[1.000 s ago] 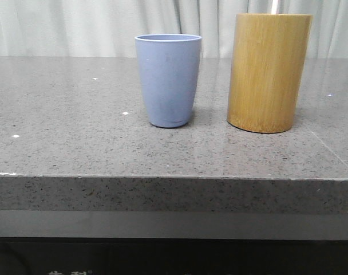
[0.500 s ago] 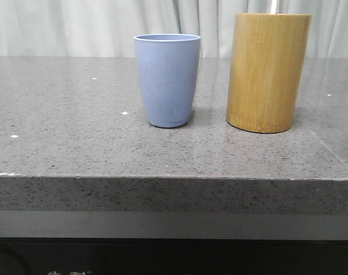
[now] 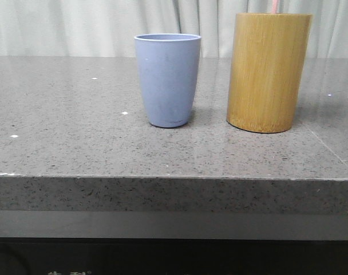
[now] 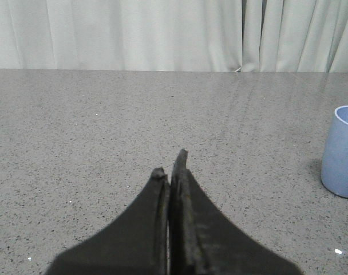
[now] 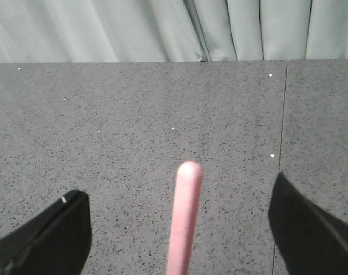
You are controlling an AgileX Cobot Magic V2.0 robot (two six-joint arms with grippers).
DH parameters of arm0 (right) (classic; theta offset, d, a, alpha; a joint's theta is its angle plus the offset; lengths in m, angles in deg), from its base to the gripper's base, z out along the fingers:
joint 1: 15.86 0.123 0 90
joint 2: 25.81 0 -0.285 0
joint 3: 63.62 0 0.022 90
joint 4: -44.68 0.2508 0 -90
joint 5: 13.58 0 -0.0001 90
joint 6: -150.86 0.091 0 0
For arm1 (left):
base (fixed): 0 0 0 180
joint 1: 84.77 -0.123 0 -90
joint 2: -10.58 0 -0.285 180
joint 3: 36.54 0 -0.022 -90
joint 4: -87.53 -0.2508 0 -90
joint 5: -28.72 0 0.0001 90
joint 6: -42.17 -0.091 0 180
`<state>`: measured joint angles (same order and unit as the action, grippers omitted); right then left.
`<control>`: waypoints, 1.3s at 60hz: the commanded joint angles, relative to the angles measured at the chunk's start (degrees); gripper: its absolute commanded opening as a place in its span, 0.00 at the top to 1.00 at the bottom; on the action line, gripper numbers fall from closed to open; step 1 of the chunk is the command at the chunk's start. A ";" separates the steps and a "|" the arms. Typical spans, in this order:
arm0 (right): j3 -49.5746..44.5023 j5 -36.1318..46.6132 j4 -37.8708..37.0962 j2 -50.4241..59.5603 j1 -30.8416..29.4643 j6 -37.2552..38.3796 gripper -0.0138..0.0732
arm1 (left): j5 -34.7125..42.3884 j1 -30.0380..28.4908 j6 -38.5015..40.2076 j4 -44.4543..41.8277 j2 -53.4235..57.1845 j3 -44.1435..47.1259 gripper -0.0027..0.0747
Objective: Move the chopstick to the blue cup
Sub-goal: 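Grasp the pink chopstick and lift it out of the holder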
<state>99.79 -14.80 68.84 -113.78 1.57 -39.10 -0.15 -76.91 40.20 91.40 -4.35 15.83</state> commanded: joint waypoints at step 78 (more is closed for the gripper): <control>15.75 14.78 -7.36 10.98 10.70 -0.27 0.84 | 4.84 0.05 0.59 0.49 -0.71 -1.38 0.99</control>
<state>112.21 -3.92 63.07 -102.46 10.25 -39.01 -0.02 -76.91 40.21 91.40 -4.35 15.83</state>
